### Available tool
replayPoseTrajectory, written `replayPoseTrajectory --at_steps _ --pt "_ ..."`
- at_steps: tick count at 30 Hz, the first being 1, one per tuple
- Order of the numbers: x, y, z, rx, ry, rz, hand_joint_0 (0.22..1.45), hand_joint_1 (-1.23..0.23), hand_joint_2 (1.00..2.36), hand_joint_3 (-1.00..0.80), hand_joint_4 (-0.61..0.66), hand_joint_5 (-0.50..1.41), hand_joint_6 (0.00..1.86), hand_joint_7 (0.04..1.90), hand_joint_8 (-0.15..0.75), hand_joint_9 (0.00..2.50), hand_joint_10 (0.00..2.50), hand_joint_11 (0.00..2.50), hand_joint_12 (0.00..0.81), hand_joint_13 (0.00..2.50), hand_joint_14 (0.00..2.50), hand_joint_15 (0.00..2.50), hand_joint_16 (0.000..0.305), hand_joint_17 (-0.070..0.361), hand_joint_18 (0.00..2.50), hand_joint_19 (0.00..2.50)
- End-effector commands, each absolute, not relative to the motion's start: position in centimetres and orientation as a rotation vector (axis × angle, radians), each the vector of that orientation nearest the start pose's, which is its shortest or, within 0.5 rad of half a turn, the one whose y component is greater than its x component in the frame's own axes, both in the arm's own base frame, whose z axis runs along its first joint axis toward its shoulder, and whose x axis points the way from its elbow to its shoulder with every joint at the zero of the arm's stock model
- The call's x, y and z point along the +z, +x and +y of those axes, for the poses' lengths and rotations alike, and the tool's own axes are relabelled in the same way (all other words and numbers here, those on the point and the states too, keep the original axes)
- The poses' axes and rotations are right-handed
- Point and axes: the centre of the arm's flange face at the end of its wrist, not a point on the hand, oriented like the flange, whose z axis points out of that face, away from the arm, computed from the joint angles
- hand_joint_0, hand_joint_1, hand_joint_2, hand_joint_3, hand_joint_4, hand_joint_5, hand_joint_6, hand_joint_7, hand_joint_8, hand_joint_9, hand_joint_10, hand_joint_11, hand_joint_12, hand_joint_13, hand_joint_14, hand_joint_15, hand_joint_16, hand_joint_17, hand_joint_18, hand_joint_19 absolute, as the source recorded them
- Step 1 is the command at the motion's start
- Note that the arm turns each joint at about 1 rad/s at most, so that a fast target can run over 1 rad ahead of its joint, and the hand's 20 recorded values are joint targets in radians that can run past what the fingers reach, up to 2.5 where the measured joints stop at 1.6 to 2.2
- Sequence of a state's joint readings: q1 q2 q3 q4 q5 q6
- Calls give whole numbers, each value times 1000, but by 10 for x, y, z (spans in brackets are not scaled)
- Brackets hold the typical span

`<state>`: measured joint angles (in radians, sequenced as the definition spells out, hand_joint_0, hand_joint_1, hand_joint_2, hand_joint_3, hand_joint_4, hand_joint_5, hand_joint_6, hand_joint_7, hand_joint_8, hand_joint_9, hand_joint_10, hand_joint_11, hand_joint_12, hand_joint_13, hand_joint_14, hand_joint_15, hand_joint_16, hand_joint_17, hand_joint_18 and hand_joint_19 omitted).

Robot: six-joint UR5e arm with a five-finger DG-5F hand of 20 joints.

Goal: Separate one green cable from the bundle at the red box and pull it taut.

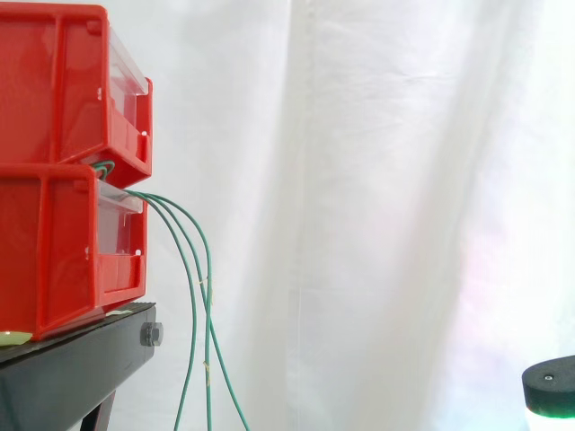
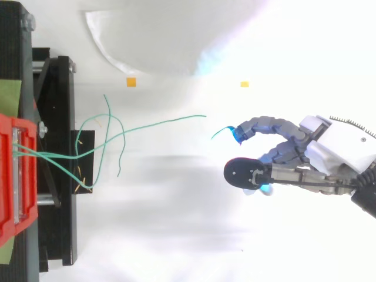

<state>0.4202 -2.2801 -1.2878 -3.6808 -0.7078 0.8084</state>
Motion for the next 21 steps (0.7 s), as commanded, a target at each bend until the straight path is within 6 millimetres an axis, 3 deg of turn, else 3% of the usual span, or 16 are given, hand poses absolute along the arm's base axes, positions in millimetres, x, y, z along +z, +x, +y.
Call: replayPoseTrajectory --at_steps 1,4,7,11,21 --pt "214 623 48 492 1964 943 544 -671 1000 -500 135 -143 502 752 259 1084 11 1395 293 771 26 842 42 94 580 817" --pt "213 622 47 484 1964 948 535 -667 1000 -500 110 -137 503 744 246 901 22 1021 278 647 24 700 40 90 530 797" --pt "213 623 48 485 1964 949 535 -668 1000 -500 93 -128 502 728 228 824 22 837 265 556 21 630 39 87 473 774" --pt "215 624 48 495 1963 945 481 -574 1000 -500 91 -157 502 710 230 488 13 507 261 221 13 379 43 96 212 698" --pt "224 628 50 490 1953 958 443 -503 1000 -500 96 -169 502 677 250 440 11 426 279 107 10 283 49 110 64 609"
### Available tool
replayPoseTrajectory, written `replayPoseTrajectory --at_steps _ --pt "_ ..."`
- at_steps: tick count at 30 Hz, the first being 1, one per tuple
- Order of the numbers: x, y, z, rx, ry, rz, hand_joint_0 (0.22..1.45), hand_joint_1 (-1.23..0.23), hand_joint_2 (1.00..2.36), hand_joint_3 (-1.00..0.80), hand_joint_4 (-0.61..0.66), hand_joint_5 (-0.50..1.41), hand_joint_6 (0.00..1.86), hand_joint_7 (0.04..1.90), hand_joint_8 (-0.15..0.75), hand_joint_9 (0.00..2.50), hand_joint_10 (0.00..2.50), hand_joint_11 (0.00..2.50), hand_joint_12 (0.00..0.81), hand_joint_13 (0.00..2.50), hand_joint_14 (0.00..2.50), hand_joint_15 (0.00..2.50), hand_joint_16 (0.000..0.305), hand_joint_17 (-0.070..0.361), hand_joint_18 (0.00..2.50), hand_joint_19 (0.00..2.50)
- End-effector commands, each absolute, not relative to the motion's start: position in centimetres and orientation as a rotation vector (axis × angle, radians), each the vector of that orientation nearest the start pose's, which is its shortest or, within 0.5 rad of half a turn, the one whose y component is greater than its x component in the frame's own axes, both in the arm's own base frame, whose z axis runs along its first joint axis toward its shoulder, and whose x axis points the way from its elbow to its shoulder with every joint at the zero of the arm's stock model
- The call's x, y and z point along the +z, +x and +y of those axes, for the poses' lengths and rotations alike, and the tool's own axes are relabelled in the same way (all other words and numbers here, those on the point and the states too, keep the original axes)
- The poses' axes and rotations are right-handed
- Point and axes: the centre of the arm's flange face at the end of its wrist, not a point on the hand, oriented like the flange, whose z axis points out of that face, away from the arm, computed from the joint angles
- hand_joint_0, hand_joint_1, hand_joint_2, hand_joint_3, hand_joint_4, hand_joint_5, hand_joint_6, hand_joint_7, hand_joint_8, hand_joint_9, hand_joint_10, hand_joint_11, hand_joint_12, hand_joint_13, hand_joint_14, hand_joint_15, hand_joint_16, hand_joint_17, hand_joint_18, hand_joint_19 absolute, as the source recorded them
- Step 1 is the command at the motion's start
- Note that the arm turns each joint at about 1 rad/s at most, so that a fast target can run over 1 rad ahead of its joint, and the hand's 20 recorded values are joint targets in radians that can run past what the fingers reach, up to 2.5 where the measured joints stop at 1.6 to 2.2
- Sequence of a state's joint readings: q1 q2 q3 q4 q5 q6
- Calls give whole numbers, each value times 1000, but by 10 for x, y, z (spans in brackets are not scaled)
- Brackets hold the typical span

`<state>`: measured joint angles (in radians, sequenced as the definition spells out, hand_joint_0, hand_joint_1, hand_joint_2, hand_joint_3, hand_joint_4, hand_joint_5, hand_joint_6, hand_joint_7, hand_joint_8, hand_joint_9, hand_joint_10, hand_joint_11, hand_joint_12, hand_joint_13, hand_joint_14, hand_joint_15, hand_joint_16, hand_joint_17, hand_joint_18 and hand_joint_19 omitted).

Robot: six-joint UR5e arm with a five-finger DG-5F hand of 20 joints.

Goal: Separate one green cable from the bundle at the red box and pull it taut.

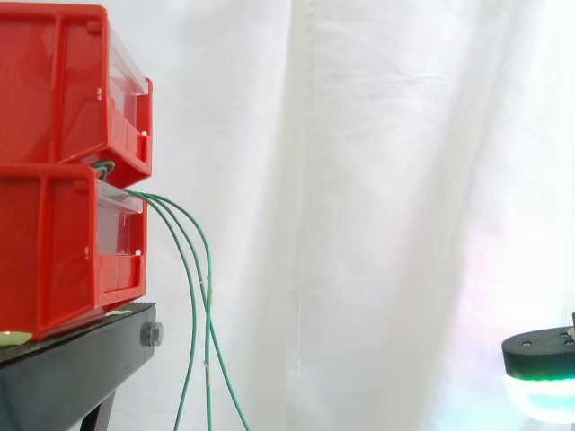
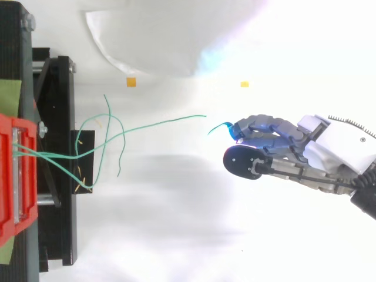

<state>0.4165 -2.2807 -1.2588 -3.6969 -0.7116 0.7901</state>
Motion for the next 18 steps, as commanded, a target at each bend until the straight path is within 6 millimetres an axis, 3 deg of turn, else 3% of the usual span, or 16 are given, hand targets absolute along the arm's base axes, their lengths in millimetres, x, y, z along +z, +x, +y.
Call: replayPoseTrajectory --at_steps 1,5,10,18 --pt "223 628 49 486 1954 958 437 -500 1000 -500 103 -167 502 681 241 410 11 403 281 102 10 282 50 113 37 595" --pt "223 628 50 483 1953 962 429 -500 1000 -500 149 -198 502 713 250 358 10 375 285 145 10 308 51 116 50 584" --pt "224 626 48 468 1954 963 474 -543 1000 -500 157 -181 502 730 259 611 16 523 292 391 14 408 46 103 348 705" --pt "224 627 44 466 1953 958 493 -568 1000 -500 177 -174 502 737 267 757 18 620 307 531 16 477 47 105 456 755"
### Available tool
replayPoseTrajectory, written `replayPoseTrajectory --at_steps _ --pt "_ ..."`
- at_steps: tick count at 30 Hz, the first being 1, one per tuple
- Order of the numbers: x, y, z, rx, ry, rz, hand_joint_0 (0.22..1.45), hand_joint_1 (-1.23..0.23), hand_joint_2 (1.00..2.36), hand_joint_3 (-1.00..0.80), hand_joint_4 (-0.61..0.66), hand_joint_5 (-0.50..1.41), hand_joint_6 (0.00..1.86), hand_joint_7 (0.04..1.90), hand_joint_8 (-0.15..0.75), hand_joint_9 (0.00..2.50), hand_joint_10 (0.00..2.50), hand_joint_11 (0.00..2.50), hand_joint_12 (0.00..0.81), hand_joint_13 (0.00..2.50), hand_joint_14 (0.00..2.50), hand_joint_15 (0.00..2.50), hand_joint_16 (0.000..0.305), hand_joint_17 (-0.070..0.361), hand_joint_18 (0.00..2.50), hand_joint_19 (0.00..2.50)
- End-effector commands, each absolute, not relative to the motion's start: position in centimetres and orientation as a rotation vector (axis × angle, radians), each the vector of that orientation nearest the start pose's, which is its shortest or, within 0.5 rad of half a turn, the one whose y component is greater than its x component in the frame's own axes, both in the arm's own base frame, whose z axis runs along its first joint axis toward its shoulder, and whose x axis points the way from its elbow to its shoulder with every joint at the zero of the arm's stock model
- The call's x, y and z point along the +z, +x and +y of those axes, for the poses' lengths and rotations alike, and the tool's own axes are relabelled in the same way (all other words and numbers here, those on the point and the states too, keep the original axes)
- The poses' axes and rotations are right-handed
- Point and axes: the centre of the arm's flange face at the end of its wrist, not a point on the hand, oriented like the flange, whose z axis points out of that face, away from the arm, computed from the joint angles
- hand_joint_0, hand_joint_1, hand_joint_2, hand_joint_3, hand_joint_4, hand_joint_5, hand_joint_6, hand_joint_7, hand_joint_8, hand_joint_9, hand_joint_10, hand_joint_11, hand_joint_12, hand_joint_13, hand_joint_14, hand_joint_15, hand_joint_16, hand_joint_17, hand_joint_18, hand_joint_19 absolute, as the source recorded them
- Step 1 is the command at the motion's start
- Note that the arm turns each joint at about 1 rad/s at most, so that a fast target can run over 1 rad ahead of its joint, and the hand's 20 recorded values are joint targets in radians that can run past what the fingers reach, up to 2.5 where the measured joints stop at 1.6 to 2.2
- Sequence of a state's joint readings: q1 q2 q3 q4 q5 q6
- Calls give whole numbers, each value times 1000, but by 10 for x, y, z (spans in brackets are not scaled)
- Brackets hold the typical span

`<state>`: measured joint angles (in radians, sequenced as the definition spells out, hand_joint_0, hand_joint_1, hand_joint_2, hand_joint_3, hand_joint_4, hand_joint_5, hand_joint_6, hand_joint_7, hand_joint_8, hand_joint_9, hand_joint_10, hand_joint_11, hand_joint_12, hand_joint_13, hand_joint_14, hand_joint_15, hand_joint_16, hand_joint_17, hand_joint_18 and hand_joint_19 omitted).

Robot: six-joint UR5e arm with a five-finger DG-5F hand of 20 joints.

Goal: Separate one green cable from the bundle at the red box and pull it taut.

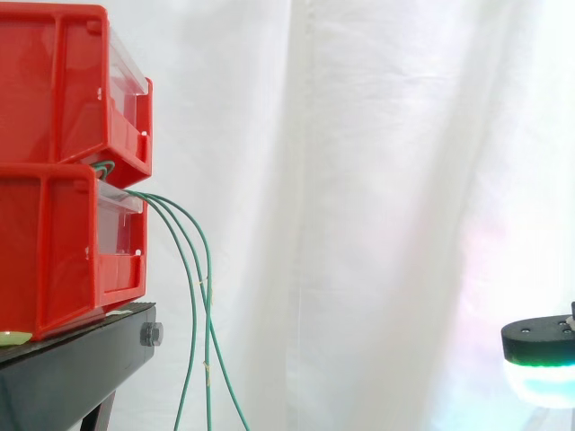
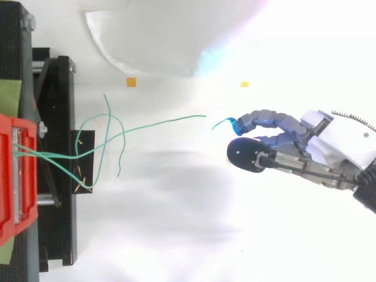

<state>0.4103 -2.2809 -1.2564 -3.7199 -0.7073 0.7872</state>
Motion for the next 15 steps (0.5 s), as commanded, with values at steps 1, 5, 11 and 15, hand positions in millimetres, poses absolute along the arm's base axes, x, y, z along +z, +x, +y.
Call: replayPoseTrajectory --at_steps 1,5,11,15 --pt "224 627 44 466 1953 958 494 -570 1000 -500 176 -174 502 736 268 768 16 633 307 532 16 479 47 106 458 757" --pt "224 627 43 457 1950 962 503 -578 1000 -500 190 -168 502 747 273 816 18 686 320 596 16 538 47 106 536 795" --pt "224 627 40 455 1953 956 516 -582 1000 -500 192 -163 502 751 279 862 16 737 322 642 17 587 45 100 611 833" --pt "224 627 39 454 1953 957 518 -584 1000 -500 195 -163 502 747 278 873 17 753 327 653 17 591 44 100 619 844"
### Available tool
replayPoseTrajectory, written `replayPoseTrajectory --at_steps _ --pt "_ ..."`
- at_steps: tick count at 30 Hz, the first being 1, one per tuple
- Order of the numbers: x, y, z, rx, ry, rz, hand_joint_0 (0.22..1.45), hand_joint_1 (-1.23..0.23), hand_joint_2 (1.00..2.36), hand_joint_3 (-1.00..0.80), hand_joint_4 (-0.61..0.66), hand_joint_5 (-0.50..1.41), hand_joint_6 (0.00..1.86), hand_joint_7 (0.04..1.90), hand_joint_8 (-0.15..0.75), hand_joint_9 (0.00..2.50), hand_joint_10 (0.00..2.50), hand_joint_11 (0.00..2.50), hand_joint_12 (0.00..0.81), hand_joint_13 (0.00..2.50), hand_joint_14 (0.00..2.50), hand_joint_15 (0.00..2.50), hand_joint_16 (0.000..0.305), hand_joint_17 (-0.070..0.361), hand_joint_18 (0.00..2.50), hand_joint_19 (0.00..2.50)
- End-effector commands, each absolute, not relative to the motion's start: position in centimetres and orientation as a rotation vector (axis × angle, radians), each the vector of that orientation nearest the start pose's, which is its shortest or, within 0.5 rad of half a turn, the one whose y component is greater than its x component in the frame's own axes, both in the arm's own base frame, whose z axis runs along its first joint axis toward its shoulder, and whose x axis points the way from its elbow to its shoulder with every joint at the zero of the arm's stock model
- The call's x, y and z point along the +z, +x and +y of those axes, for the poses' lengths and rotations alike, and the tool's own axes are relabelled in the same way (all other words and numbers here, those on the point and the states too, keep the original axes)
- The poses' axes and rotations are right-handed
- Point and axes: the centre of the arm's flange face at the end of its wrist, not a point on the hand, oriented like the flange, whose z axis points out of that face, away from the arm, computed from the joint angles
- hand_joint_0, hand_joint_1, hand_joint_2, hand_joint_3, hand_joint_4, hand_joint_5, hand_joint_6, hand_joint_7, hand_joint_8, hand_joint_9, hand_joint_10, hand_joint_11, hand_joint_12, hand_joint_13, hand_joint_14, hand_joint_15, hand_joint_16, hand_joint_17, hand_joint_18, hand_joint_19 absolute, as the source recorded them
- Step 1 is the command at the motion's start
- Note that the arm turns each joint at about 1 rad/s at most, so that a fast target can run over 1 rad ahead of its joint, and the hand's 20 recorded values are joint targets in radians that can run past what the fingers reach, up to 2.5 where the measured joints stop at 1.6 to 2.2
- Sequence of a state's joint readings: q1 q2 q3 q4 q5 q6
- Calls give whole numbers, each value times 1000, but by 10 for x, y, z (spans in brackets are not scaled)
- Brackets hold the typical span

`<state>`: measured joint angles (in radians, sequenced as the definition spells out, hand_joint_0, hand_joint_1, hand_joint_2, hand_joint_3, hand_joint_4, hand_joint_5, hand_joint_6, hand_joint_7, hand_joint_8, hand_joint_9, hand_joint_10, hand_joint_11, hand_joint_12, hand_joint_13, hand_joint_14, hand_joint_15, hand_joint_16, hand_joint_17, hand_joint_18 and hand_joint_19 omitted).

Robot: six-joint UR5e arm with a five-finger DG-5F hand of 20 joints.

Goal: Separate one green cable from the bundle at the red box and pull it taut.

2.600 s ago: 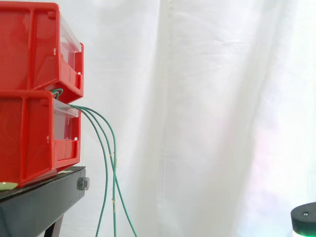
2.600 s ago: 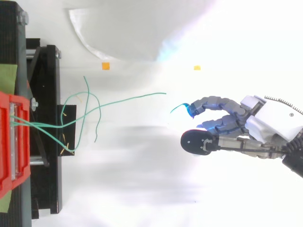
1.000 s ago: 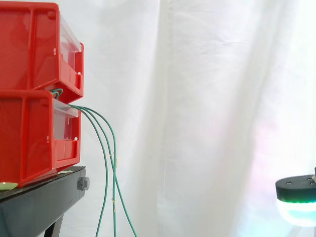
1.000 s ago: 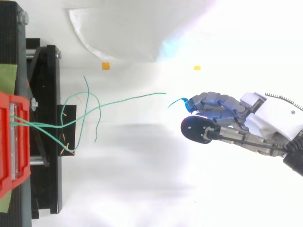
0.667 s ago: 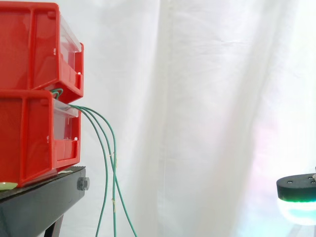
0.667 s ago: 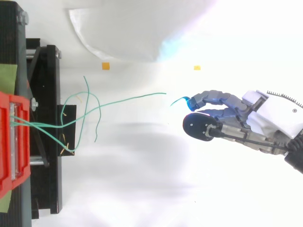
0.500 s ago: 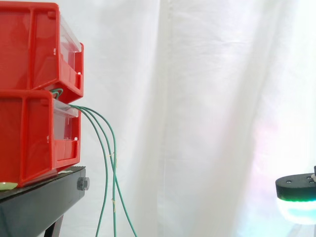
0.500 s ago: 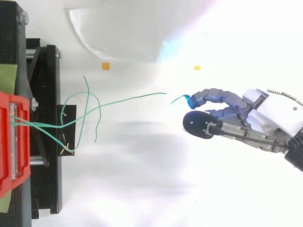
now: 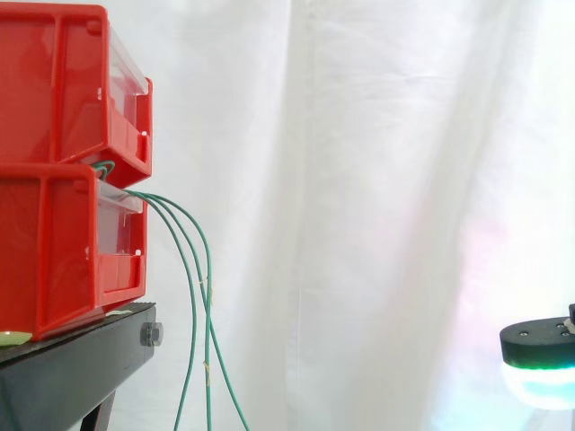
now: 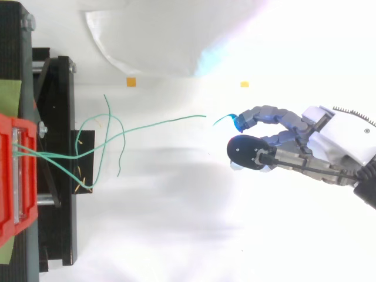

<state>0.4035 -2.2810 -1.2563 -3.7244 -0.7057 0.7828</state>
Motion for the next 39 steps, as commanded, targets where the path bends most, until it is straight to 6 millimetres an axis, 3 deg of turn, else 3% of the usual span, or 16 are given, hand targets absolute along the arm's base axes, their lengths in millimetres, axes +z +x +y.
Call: replayPoseTrajectory --at_steps 1,15,18,23,25,27,31,35,39 --pt "225 627 39 456 1954 957 518 -584 1000 -500 192 -164 502 747 278 863 17 726 329 650 17 592 45 101 620 862" --pt "224 627 36 450 1955 953 522 -588 1000 -500 107 -211 501 660 201 759 13 563 282 642 18 515 42 95 527 739" --pt "224 627 37 455 1956 952 540 -578 1000 -500 88 -213 501 648 150 748 12 497 279 674 16 519 40 90 541 734" --pt "224 627 36 447 1951 957 545 -583 1000 -500 122 -209 501 660 245 765 11 440 326 819 15 491 39 87 606 688" --pt "224 627 34 445 1953 953 551 -585 1000 -500 128 -207 501 664 245 785 12 471 327 859 17 495 37 84 614 676" --pt "224 627 34 446 1954 952 554 -594 1000 -500 136 -201 502 687 254 908 15 769 322 883 18 560 36 81 644 688" --pt "224 627 34 446 1954 954 555 -604 1000 -500 139 -198 502 696 252 948 17 1031 313 852 20 609 37 84 646 725" --pt "224 627 34 447 1954 958 552 -607 1000 -500 123 -206 501 656 230 756 15 542 307 795 17 547 38 86 596 708" --pt "224 627 33 442 1952 961 550 -601 1000 -500 126 -207 501 666 231 837 17 703 321 851 18 556 38 85 577 705"
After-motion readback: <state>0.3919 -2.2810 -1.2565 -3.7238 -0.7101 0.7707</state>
